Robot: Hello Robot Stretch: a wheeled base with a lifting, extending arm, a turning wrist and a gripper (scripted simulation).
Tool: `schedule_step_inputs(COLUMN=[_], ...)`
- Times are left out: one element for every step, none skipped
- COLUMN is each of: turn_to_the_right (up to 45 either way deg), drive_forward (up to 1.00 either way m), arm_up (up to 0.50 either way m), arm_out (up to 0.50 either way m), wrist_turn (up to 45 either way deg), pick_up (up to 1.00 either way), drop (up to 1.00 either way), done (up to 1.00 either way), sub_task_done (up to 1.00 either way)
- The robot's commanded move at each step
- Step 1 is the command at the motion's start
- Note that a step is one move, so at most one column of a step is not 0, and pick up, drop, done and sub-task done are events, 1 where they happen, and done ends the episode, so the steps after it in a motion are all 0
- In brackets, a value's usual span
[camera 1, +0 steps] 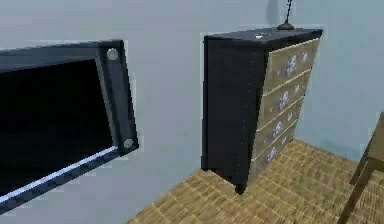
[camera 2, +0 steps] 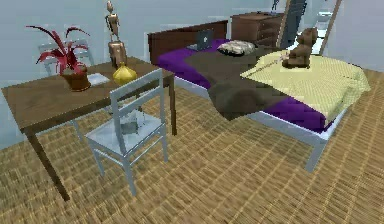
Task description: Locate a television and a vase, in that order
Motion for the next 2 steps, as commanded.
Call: schedule_step_inputs(turn_to_the_right=[24.0, 0.0], drive_forward=[0.0, 0.8], arm_up=[0.0, 0.0], arm_out=[0.0, 0.0], wrist_turn=[0.0, 0.0], pick_up=[0.0, 0.0], drop=[0.0, 0.0], done=[0.0, 0.0], sub_task_done=[0.0, 0.0])
